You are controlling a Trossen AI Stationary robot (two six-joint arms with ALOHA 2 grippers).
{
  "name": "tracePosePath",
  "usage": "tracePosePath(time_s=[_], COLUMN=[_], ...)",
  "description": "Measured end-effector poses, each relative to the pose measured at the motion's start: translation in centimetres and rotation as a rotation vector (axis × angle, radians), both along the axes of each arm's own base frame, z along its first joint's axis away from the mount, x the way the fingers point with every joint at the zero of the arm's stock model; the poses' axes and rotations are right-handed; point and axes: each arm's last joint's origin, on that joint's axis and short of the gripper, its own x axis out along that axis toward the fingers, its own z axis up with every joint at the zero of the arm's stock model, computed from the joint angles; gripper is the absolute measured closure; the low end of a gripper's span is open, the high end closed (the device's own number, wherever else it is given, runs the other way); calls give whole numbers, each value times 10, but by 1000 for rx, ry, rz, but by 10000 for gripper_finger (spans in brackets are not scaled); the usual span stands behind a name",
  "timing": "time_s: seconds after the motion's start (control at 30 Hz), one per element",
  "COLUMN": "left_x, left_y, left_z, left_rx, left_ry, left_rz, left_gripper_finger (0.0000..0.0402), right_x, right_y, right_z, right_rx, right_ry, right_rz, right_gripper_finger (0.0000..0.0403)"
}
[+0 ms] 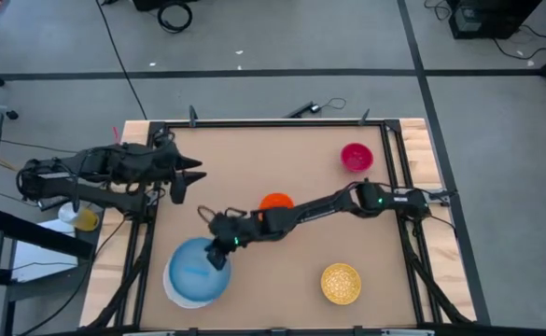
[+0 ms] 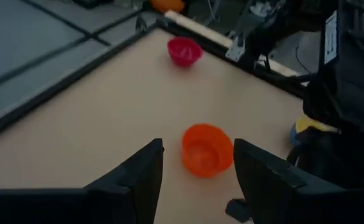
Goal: Nest bowls inside each other
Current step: Stack the blue bowl on top of the white bowl
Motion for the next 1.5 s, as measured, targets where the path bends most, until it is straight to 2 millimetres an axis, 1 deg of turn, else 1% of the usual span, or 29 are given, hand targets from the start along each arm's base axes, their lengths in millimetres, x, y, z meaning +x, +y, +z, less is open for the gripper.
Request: tracePosePath(time_s=[0.07,0.2,0.27,0.37,0.5,0.6,0.63,0.73,0.8,0.9,0.93,1.0,1.07,1.13,1.23,1.3,1.37,1.43,1.5], left_x=[1,6,7,11,18,22,24,26,26,28,29,33,37,41,46,49,49,51,51], left_y=[-2,-5,-8,-12,-17,-20,-21,-24,-25,-26,-26,-27,-26,-24,-21,-19,-17,-16,-15], left_z=[-3,-6,-7,-9,-14,-17,-18,-20,-21,-23,-24,-26,-28,-31,-34,-36,-37,-37,-38], left_rx=[-28,-82,-102,-126,-141,-144,-147,-170,-184,-174,-164,-142,-114,-78,-60,-57,-54,-54,-50], left_ry=[24,33,41,54,92,111,117,137,140,145,151,166,182,205,229,240,251,255,268], left_rz=[1,5,0,-13,-22,-13,-13,-3,8,22,32,49,65,73,89,104,116,125,124], left_gripper_finger=[203,203,203,203,203,203,203,203,203,203,203,203,203,203,203,203,203,203,203], right_x=[1,-1,-1,-1,0,-4,-7,-23,-39,-66,-73,-76,-68,-60,-53,-54,-60,-67,-74], right_y=[9,20,20,19,11,5,3,-1,-4,-8,-11,-17,-24,-29,-36,-39,-42,-47,-52], right_z=[-9,-6,-5,-6,-7,-7,-5,14,35,67,76,92,101,103,92,78,69,64,65], right_rx=[3,-66,-107,-111,-51,-18,-14,-56,-118,-262,-297,-302,-228,-176,-155,-190,-235,-269,-303], right_ry=[29,19,13,21,45,106,139,238,290,370,373,322,223,156,171,261,366,456,509], right_rz=[-7,-63,-83,-73,-54,-60,-67,-72,-66,-81,-78,-27,66,93,61,30,4,-5,-2], right_gripper_finger=[362,317,292,253,208,187,184,183,185,186,186,186,188,193,204,213,218,220,219])
